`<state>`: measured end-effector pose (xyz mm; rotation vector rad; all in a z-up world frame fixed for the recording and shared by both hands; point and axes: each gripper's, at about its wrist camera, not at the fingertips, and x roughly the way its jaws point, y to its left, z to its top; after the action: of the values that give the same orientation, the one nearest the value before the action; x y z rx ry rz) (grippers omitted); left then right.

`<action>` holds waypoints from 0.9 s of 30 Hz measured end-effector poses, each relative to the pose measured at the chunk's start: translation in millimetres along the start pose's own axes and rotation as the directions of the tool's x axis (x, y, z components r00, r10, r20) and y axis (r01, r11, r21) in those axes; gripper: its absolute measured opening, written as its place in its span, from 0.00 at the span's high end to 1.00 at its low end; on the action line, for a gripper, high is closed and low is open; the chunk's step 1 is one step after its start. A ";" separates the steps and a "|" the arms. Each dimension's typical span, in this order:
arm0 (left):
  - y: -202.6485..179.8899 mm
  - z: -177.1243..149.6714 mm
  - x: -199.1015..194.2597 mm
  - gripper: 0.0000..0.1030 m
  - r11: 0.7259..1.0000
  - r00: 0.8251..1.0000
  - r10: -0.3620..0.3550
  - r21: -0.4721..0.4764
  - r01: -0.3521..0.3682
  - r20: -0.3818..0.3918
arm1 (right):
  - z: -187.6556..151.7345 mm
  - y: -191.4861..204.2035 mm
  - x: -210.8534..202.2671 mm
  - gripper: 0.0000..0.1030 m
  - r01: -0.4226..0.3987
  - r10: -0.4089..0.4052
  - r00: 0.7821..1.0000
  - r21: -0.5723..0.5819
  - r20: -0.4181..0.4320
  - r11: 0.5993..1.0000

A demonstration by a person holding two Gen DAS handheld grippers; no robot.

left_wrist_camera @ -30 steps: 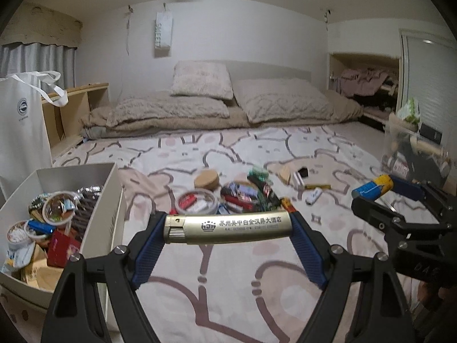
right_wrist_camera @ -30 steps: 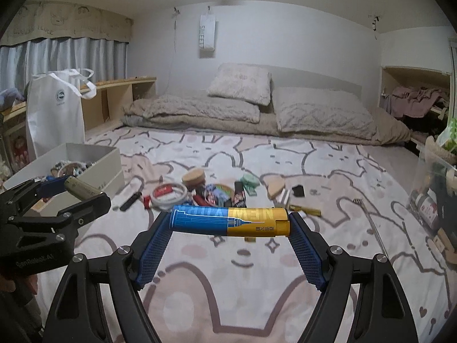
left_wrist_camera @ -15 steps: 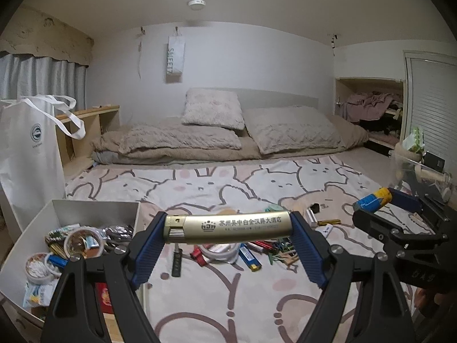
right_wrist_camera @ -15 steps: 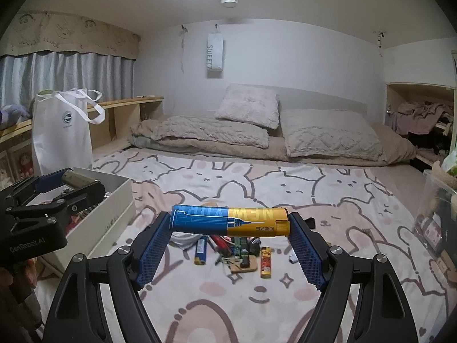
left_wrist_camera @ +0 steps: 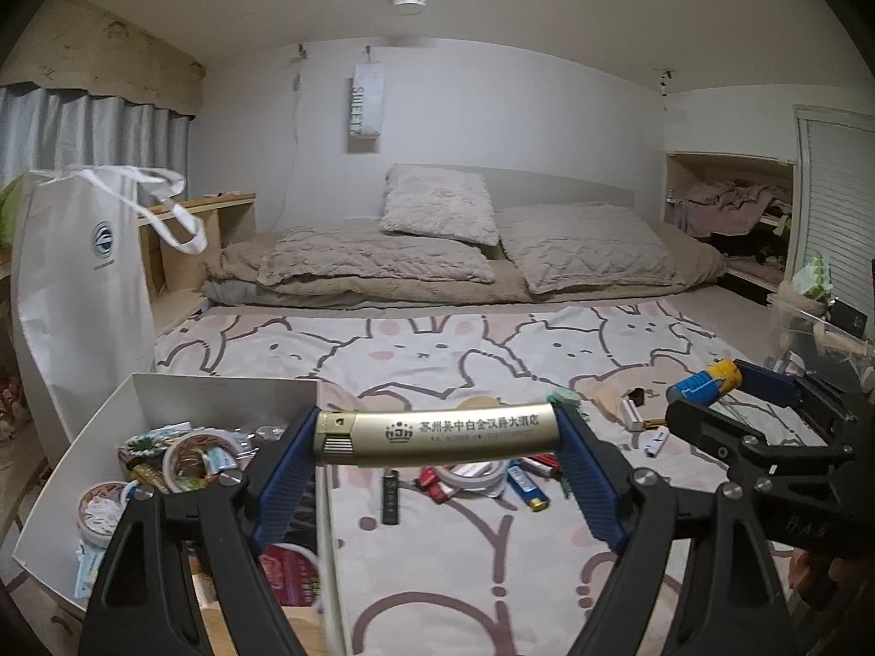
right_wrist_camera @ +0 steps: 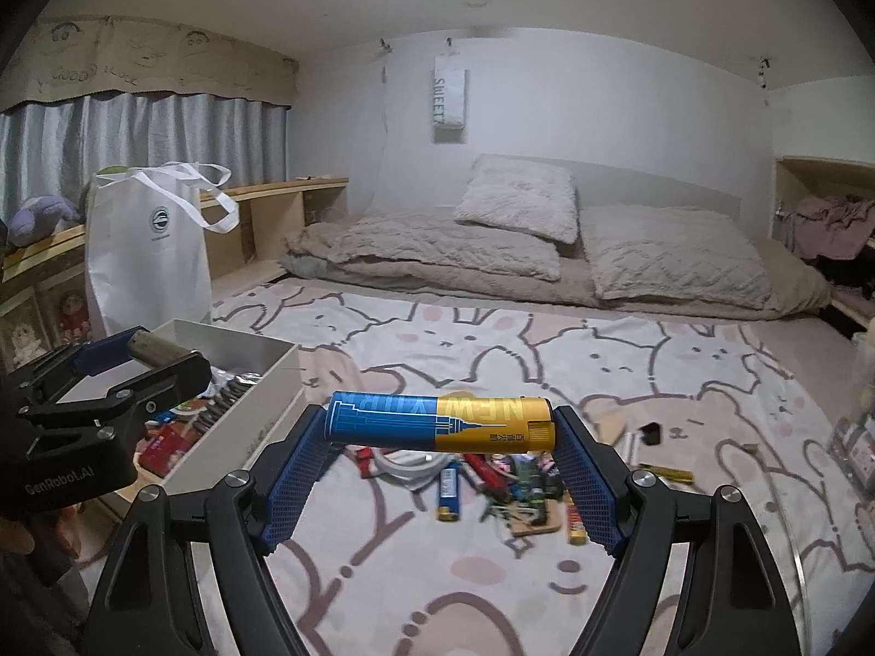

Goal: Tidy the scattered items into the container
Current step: 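Lower yellow-blue lighter into box and open right tool while left tool holds gold lighter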

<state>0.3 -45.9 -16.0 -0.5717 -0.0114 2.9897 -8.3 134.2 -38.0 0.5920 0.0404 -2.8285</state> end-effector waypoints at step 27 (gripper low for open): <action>144.6 -6.4 -12.6 0.19 0.960 0.981 0.189 -0.202 -0.196 -0.052 | 27.6 109.4 52.5 0.21 -0.226 0.223 0.974 -0.098 -0.038 0.969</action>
<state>0.7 -191.1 -21.0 -0.6789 -0.2834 3.1910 -38.3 13.7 -31.0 0.5729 0.1144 -2.5826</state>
